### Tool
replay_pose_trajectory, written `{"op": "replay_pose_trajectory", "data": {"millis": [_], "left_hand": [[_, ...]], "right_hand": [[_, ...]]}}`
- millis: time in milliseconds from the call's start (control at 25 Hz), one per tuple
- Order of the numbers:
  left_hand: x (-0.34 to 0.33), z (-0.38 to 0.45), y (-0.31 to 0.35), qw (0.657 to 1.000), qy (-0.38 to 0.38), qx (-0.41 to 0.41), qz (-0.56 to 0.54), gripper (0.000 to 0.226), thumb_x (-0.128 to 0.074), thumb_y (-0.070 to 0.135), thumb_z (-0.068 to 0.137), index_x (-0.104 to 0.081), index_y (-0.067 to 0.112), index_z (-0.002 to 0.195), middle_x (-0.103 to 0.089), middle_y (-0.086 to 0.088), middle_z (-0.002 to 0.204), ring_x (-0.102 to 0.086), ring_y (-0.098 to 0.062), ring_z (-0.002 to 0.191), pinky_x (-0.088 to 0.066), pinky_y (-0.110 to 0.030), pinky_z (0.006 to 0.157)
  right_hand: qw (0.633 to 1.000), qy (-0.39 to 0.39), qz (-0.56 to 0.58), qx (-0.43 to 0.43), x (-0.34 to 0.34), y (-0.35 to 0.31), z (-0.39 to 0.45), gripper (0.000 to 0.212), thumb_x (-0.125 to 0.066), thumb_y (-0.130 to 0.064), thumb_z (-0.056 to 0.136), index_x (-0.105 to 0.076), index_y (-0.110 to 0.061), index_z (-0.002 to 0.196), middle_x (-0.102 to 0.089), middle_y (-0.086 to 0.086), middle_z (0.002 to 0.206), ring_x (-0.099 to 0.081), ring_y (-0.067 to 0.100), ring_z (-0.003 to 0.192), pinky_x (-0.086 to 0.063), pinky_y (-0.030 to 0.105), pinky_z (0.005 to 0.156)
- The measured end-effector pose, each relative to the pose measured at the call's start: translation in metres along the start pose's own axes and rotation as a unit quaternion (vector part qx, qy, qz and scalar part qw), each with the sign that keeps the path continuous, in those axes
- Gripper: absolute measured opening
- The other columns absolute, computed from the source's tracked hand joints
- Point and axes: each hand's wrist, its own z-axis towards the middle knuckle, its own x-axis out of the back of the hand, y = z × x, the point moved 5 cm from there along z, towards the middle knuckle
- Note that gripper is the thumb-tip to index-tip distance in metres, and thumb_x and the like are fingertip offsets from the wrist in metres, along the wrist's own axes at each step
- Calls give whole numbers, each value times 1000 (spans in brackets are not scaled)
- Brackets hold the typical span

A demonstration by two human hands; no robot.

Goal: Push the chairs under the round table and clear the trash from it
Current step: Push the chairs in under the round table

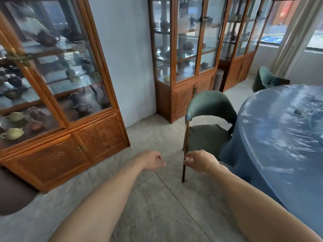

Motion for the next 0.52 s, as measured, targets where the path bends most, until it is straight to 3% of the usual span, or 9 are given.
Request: {"op": "replay_pose_trajectory", "data": {"millis": [520], "left_hand": [[89,216,-76,1000,-10,9,3,49,-52,54,89,-62,26,127,-61,2,131,-59,-18,112,-49,-35,94]], "right_hand": [[1000,-13,-15,3,32,-6,243,36,-51,-56,93,-63,-36,120,-69,-4,118,-66,20,103,-56,40,89]]}}
